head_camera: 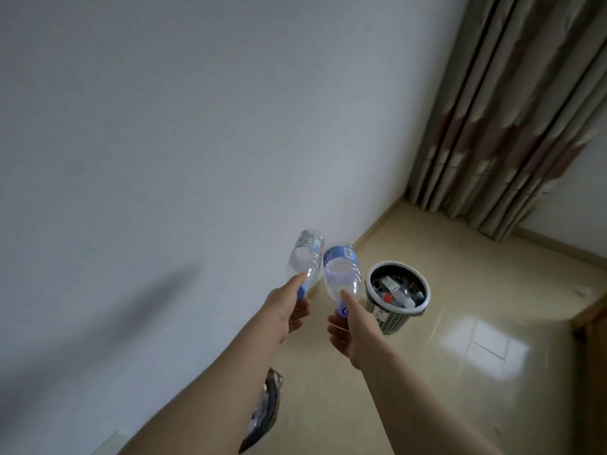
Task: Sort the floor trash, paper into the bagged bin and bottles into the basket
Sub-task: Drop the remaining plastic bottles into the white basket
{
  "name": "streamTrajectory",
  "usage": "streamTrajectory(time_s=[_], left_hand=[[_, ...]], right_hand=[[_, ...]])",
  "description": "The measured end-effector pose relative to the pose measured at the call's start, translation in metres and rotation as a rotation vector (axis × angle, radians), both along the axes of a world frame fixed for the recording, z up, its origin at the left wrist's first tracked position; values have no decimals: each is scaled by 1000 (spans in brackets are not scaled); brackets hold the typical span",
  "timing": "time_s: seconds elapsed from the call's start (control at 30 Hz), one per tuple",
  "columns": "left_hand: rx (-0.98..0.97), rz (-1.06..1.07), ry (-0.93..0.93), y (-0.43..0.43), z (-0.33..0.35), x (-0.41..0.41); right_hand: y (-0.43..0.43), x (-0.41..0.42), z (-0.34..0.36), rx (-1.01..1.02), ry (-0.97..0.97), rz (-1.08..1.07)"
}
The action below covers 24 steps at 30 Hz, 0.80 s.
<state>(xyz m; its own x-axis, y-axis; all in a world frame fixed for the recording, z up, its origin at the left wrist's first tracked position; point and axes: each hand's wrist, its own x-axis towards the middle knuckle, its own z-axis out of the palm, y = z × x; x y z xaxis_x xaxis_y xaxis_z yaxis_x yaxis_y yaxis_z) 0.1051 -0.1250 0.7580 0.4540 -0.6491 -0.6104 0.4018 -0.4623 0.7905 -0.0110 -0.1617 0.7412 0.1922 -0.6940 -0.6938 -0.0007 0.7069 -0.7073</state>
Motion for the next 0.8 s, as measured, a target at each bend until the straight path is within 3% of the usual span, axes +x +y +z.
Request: streamTrajectory(time_s=[0.23, 0.47, 0.8], left_hand=[[20, -143, 22, -125, -3, -6], [91, -208, 100, -244, -25, -61], [136, -100, 183, -400, -34, -144]], right_hand=[[-100, -11, -9, 35, -32, -193], [-206, -74, -29, 71, -33, -269], [-383, -170, -36, 74, 82, -191]])
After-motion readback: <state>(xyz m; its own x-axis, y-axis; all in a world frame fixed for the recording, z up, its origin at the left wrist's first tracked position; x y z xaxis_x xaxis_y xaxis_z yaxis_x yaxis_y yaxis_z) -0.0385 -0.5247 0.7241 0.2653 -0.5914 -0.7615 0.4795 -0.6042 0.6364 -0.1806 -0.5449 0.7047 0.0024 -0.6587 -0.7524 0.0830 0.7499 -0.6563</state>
